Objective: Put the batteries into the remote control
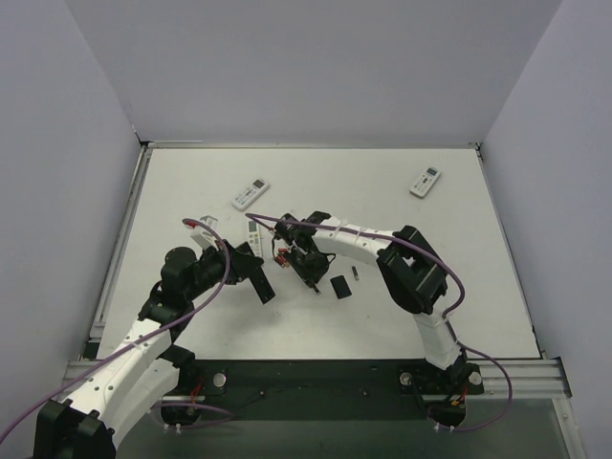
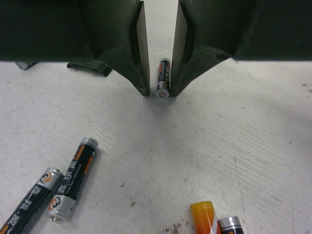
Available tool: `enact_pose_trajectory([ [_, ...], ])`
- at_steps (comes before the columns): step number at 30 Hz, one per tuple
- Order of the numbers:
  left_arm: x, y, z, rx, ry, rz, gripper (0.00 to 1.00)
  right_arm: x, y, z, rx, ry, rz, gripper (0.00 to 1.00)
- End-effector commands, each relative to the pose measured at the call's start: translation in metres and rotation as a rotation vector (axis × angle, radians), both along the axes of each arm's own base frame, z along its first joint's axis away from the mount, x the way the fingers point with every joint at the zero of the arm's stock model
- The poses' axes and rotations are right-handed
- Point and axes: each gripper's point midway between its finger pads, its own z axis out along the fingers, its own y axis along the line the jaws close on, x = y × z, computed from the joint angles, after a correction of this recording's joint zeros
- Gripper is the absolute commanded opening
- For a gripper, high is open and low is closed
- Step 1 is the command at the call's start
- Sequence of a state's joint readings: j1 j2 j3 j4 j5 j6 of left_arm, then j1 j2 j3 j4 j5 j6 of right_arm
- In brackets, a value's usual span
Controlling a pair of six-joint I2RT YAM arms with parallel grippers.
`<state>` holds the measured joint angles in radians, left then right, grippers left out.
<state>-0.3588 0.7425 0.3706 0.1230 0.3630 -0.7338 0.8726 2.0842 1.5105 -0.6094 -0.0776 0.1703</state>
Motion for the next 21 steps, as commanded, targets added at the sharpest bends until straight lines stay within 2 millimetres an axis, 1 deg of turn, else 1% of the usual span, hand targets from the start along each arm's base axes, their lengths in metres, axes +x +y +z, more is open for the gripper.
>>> enact_pose_trajectory([
  [1, 0.004, 0.0, 0.014, -0.037, -0.048, 0.014, 0.0, -0.001, -0.004, -0.007, -0.061, 0.0, 0.007, 0.17],
  [4, 0.004, -0.001, 0.015, -0.049, -0.047, 0.015, 0.0, -0.003, 0.002, -0.004, -0.048, -0.004, 0.022, 0.11],
  [6, 0.004, -0.002, 0.015, -0.061, -0.042, 0.011, 0.0, -0.003, 0.007, 0.005, -0.027, -0.019, 0.034, 0.06],
  [7, 0.004, -0.002, 0.015, -0.066, -0.044, 0.011, 0.0, -0.002, 0.009, 0.011, -0.013, -0.028, 0.031, 0.06],
  [8, 0.004, -0.003, 0.016, -0.074, -0.04, 0.008, 0.0, -0.001, 0.012, 0.025, 0.015, -0.051, 0.032, 0.05],
  [9, 0.004, -0.004, 0.017, -0.084, -0.045, 0.006, 0.0, -0.001, 0.013, 0.033, 0.032, -0.064, 0.03, 0.02],
  [10, 0.004, -0.005, 0.018, -0.093, -0.045, 0.003, 0.0, 0.001, 0.013, 0.043, 0.051, -0.08, 0.023, 0.01],
  [11, 0.003, -0.007, 0.02, -0.115, -0.042, -0.006, 0.0, 0.002, 0.016, 0.063, 0.094, -0.116, 0.02, 0.01],
  [13, 0.004, -0.01, 0.024, -0.149, -0.059, -0.013, 0.0, 0.004, 0.02, 0.087, 0.152, -0.159, 0.018, 0.0],
  [14, 0.004, -0.012, 0.024, -0.173, -0.048, -0.017, 0.0, 0.005, 0.021, 0.11, 0.202, -0.198, 0.017, 0.0],
  [16, 0.006, -0.014, 0.028, -0.203, -0.063, -0.022, 0.0, 0.007, 0.026, 0.133, 0.268, -0.243, 0.008, 0.0],
  [17, 0.006, -0.015, 0.029, -0.221, -0.057, -0.024, 0.0, 0.007, 0.026, 0.154, 0.319, -0.278, -0.005, 0.0],
  [19, 0.008, -0.018, 0.031, -0.245, -0.068, -0.032, 0.0, 0.006, 0.029, 0.172, 0.387, -0.318, -0.018, 0.0],
  [20, 0.008, -0.02, 0.032, -0.259, -0.058, -0.041, 0.0, 0.004, 0.029, 0.191, 0.444, -0.349, -0.029, 0.0],
  [21, 0.008, -0.021, 0.037, -0.272, -0.075, -0.046, 0.0, 0.002, 0.03, 0.199, 0.48, -0.365, -0.029, 0.0],
])
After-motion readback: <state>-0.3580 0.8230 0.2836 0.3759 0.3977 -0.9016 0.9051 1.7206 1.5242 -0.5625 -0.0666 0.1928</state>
